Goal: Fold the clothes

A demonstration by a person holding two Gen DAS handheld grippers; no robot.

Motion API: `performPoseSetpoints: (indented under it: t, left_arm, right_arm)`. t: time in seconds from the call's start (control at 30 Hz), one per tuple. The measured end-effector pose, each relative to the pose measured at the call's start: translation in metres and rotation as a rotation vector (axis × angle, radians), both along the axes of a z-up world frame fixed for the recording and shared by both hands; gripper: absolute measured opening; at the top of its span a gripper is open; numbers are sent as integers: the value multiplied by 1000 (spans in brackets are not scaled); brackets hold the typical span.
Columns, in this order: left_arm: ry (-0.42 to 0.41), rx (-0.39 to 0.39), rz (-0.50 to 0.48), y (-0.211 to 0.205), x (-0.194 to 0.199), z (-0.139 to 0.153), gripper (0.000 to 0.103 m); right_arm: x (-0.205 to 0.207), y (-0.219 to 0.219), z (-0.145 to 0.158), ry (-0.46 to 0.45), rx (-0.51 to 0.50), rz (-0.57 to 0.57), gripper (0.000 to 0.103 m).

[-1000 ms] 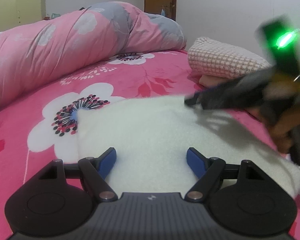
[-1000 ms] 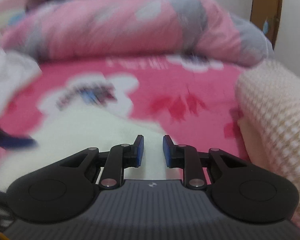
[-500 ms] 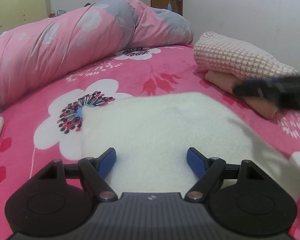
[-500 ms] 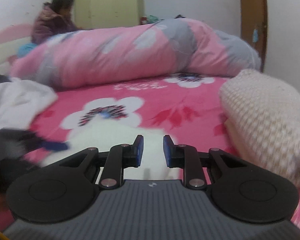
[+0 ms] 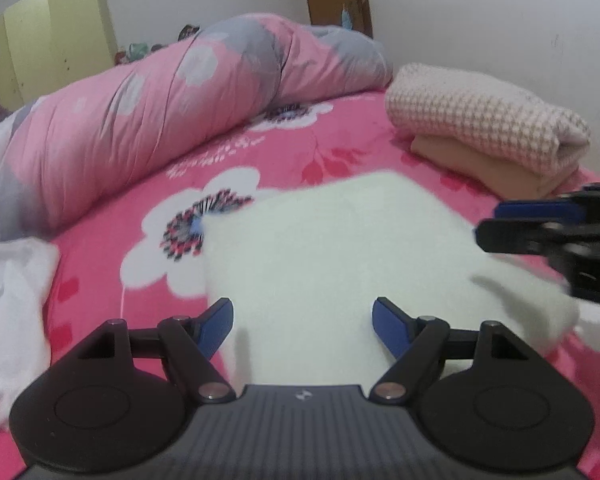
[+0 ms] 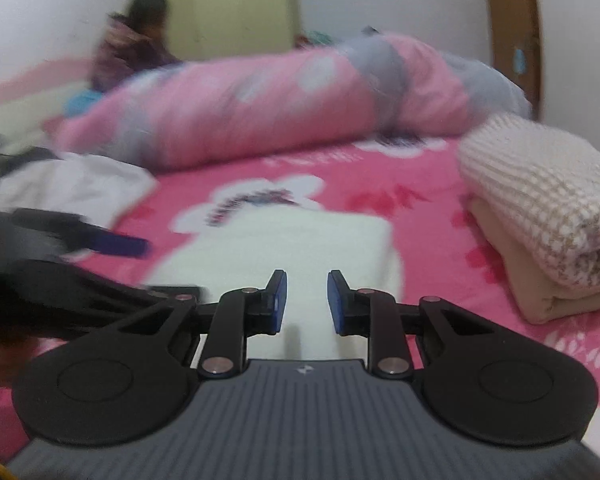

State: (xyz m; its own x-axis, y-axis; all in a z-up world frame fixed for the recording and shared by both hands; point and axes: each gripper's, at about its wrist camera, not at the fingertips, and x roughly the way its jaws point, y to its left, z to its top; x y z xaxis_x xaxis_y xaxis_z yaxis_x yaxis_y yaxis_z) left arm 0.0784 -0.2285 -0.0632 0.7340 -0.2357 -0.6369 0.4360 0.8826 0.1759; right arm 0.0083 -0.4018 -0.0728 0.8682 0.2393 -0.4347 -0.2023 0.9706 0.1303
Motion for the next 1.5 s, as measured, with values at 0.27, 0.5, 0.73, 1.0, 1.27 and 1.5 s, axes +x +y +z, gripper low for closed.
performPoseSetpoints:
  t: [0.27,0.5,0.73,1.0,1.27,1.5]
  left_arm:
    - [23,8,25,-2,-6,-1,78]
    - [29,5,32,-2,-5,-2,78]
    - [16,23,28,-5,-7,-2,80]
    - [8,32,28,-6,-7,-3,80]
    - [6,39,30,-8,-7,-4,80]
    - [2,47,32,-9,-8,-5,80]
  right_arm:
    - [-6,0,-35,123,33,-29,19]
    - [-27,7,-26,74,-37,-16,19]
    - [-21,7,-45,112,-76,-38,19]
    - [-23,9,-48,106,-68,-43,19]
    - [-24,8,-49,100,-55,-45,19]
    - [-24,7,-50,96,-48,-46,19]
